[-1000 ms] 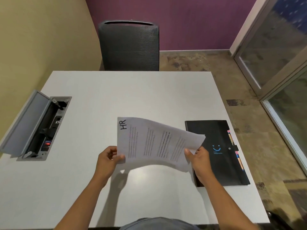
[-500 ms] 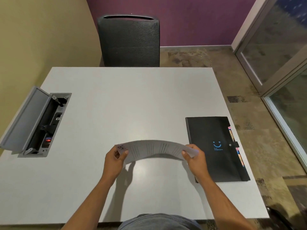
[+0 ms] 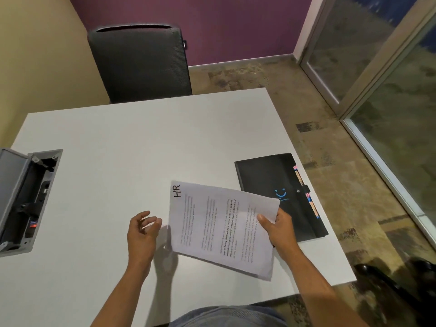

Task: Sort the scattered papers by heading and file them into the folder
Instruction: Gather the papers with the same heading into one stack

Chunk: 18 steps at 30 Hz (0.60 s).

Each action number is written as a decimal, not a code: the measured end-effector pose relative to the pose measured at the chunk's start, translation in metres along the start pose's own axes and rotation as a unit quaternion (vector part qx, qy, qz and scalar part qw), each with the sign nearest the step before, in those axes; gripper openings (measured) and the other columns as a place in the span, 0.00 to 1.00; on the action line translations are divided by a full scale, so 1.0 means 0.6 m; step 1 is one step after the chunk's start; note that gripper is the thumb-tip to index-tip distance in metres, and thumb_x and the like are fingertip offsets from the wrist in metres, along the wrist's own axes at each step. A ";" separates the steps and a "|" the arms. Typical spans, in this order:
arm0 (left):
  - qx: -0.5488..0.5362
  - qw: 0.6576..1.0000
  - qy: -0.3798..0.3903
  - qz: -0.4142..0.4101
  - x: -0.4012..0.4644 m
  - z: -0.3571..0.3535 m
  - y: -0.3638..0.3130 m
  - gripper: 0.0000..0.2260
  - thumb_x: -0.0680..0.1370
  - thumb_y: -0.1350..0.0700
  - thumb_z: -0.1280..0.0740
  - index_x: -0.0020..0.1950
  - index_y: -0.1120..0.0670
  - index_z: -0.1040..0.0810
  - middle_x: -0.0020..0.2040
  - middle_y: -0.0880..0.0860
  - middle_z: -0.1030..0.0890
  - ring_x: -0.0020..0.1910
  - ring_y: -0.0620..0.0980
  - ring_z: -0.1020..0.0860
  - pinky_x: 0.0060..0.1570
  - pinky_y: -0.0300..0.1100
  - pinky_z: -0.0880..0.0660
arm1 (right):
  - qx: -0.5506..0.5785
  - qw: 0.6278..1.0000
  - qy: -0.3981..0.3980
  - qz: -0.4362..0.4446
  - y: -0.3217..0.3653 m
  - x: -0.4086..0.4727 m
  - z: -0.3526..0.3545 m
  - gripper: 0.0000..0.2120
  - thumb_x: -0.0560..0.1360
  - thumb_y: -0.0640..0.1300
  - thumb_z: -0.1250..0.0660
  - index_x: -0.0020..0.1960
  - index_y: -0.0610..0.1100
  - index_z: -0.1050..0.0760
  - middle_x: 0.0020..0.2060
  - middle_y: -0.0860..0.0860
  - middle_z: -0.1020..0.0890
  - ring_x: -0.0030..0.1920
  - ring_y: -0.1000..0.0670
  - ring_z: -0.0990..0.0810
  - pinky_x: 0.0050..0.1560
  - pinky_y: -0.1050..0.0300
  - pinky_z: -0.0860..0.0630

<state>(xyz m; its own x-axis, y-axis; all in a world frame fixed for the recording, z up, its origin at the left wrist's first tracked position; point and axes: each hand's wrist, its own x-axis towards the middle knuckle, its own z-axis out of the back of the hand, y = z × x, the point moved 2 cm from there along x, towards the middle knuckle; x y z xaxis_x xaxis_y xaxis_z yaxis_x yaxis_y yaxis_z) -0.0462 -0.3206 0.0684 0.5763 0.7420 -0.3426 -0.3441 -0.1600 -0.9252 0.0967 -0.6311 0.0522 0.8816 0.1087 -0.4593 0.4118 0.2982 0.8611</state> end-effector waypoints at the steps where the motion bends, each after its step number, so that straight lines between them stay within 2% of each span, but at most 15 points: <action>1: 0.013 1.000 0.003 0.015 -0.006 -0.010 0.005 0.15 0.77 0.58 0.30 0.62 0.50 0.28 0.56 0.53 0.22 0.56 0.55 0.22 0.49 0.45 0.23 | 0.020 1.000 -0.013 -0.015 -0.011 0.000 0.011 0.13 0.74 0.48 0.26 0.56 0.54 0.25 0.49 0.52 0.16 0.49 0.47 0.15 0.49 0.43 0.17; 3: 0.030 0.998 0.012 0.052 -0.021 -0.032 0.017 0.20 0.77 0.53 0.29 0.66 0.50 0.31 0.61 0.51 0.27 0.59 0.52 0.25 0.46 0.40 0.27 | 0.072 0.996 -0.036 -0.040 -0.029 -0.002 0.032 0.13 0.75 0.45 0.27 0.58 0.51 0.25 0.50 0.49 0.16 0.50 0.45 0.15 0.49 0.42 0.17; 6: 0.042 0.993 0.037 0.102 -0.048 -0.068 0.043 0.29 0.74 0.48 0.28 0.71 0.49 0.36 0.68 0.51 0.31 0.65 0.53 0.28 0.59 0.49 0.27 | 0.131 0.988 -0.045 -0.068 -0.047 -0.011 0.051 0.15 0.77 0.42 0.30 0.62 0.49 0.26 0.52 0.48 0.17 0.52 0.45 0.17 0.47 0.47 0.18; 8: 0.035 0.989 0.054 0.136 -0.066 -0.089 0.057 0.34 0.73 0.47 0.27 0.74 0.48 0.40 0.71 0.52 0.33 0.65 0.54 0.27 0.62 0.54 0.26 | 0.168 0.981 -0.051 -0.087 -0.058 -0.018 0.056 0.16 0.77 0.40 0.31 0.64 0.47 0.26 0.54 0.47 0.18 0.55 0.44 0.19 0.48 0.49 0.19; 11: -0.062 0.967 0.106 0.221 -0.098 -0.123 0.068 0.37 0.74 0.51 0.26 0.76 0.44 0.45 0.70 0.58 0.30 0.57 0.57 0.21 0.56 0.60 0.23 | 0.198 0.973 -0.052 -0.111 -0.070 -0.030 0.057 0.16 0.78 0.37 0.32 0.64 0.45 0.26 0.56 0.47 0.18 0.57 0.44 0.20 0.54 0.48 0.21; 13: -0.139 0.944 0.135 0.269 -0.118 -0.141 0.068 0.37 0.75 0.58 0.27 0.75 0.41 0.46 0.60 0.60 0.23 0.52 0.60 0.19 0.48 0.63 0.21 | 0.201 0.970 -0.047 -0.126 -0.081 -0.036 0.051 0.16 0.78 0.36 0.32 0.64 0.46 0.26 0.57 0.46 0.18 0.59 0.43 0.21 0.59 0.41 0.23; 15: -0.142 0.946 0.129 0.262 -0.129 -0.145 0.071 0.35 0.75 0.61 0.28 0.75 0.44 0.44 0.52 0.57 0.19 0.47 0.58 0.20 0.44 0.58 0.19 | 0.194 0.971 -0.036 -0.134 -0.089 -0.043 0.040 0.15 0.77 0.37 0.31 0.62 0.47 0.26 0.58 0.46 0.18 0.60 0.43 0.21 0.62 0.37 0.24; 18: -0.097 0.966 0.115 0.209 -0.135 -0.139 0.078 0.29 0.76 0.59 0.28 0.72 0.49 0.37 0.57 0.55 0.18 0.50 0.56 0.18 0.42 0.50 0.19 | 0.198 0.971 -0.016 -0.134 -0.091 -0.058 0.022 0.16 0.77 0.35 0.32 0.63 0.45 0.26 0.58 0.46 0.18 0.59 0.43 0.20 0.60 0.40 0.22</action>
<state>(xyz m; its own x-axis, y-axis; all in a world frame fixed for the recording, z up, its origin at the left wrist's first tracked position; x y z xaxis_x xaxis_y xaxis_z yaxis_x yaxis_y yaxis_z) -0.0473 -0.4424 0.0391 0.5737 0.4254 -0.6999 -0.4502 -0.5501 -0.7033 0.0465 -0.6634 0.0241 0.7344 0.0460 -0.6772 0.6785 -0.0767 0.7306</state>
